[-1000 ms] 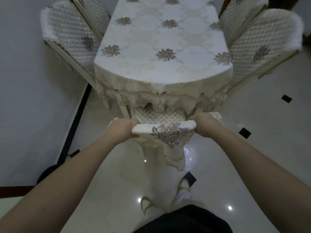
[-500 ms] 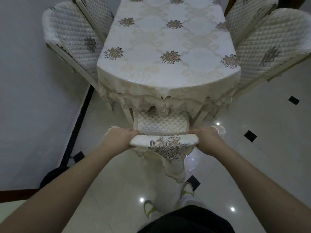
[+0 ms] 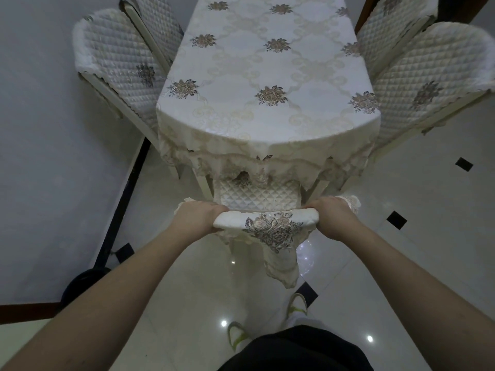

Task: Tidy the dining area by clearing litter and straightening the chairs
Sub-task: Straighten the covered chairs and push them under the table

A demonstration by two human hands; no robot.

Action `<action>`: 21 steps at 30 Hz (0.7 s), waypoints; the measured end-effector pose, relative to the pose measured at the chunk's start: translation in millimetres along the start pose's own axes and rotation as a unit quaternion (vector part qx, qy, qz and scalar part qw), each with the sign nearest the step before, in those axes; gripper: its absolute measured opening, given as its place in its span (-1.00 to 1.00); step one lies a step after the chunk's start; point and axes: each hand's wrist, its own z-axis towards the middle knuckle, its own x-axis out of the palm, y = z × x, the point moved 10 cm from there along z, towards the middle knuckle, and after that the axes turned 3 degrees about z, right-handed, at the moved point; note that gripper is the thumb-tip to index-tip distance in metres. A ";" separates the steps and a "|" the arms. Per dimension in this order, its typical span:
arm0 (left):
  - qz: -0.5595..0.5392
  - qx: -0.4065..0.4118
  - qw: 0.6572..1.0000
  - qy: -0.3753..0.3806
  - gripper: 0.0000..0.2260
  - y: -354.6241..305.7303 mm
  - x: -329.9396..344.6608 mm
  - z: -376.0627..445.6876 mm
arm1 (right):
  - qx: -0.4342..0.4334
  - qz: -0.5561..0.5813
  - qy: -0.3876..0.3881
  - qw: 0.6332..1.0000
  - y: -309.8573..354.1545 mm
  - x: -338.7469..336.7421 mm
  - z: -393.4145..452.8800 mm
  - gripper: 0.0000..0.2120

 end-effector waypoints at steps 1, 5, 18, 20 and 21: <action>0.000 0.005 1.000 0.005 -0.67 -0.2 0.5 -0.6 | 0.004 0.000 0.004 1.000 1.1 0.8 -0.3 -0.56; 0.024 0.008 1.000 0.012 -0.61 -0.3 0.3 -3.0 | 0.012 -0.004 0.009 1.000 4.0 2.6 -1.3 -0.55; -0.033 -0.025 0.999 0.025 -0.74 15.4 11.9 -1.9 | 0.016 0.018 -0.011 1.000 3.9 -0.9 -1.7 -0.58; -0.033 -0.027 0.999 0.027 -0.74 18.3 15.1 -1.9 | 0.014 0.014 -0.011 1.000 4.0 -0.4 -0.9 -0.58; -0.028 -0.030 0.999 0.032 -0.73 18.8 16.3 -1.6 | 0.014 0.014 -0.011 1.000 3.5 0.1 -0.8 -0.58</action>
